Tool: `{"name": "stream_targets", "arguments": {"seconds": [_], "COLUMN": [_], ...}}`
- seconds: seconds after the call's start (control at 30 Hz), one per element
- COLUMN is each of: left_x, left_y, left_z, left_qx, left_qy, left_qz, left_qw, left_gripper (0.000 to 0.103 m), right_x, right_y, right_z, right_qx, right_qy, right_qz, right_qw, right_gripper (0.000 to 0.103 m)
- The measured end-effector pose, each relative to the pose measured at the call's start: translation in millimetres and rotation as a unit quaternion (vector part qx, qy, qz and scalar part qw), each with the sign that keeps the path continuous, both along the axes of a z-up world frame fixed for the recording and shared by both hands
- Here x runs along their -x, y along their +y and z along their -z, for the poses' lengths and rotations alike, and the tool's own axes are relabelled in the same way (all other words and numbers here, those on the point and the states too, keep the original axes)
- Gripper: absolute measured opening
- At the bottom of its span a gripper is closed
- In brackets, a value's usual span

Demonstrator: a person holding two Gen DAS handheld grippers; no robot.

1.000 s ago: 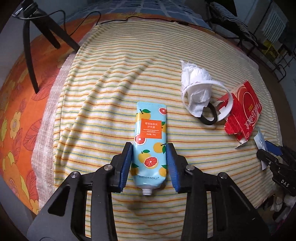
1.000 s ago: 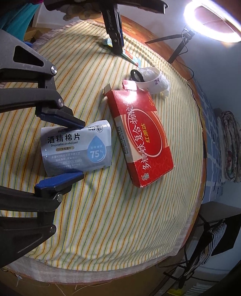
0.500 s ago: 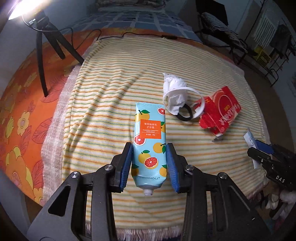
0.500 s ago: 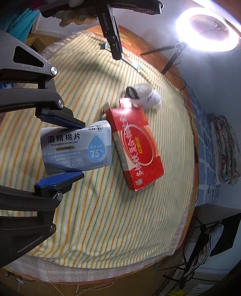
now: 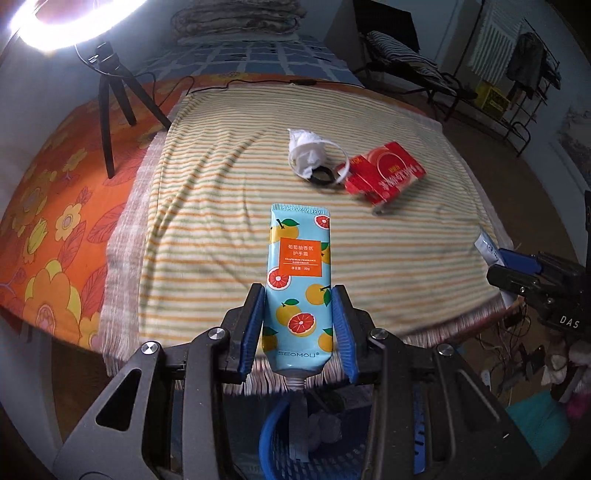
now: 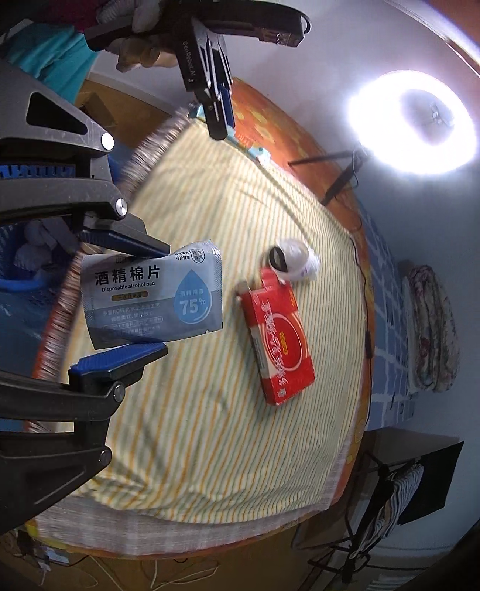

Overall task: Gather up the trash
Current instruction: 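Carry both items over the blue basket and open both tools to drop them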

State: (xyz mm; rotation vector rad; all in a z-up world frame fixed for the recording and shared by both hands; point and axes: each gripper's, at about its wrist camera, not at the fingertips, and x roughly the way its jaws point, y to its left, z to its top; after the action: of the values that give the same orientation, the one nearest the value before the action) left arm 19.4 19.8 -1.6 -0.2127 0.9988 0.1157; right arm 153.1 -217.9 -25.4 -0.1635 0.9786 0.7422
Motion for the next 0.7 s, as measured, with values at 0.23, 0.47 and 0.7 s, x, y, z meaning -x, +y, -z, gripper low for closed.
{"name": "stream_targets", "arguments": {"seconds": [0.23,0.47,0.7], "left_x": [42.2,71.0,94.6], "left_y": [-22.0,-35.4,-43.6], "left_z": [15.3,42.3,68.8], "left_qx": [-0.004,0.006,0.022], "left_qy": [0.001,0.019,0.037], "left_qz": [0.015,0.021,0.016], "left_qw": [0.9999,0.9996,0.9989], "left_gripper": [0.037,0.037,0.037], "right_x": [47.5,80.6,108.7], "right_y": [-6.6,-0.2,2.9], "right_z": [6.0,24.6,42.6], "right_qx": [-0.021,-0.016,-0.006], "right_qy": [0.008,0.026,0.040], "right_qz": [-0.018,-0.042,-0.057], "right_qw": [1.000,0.999,0.998], "right_gripper": [0.048,0.048,0.048]}}
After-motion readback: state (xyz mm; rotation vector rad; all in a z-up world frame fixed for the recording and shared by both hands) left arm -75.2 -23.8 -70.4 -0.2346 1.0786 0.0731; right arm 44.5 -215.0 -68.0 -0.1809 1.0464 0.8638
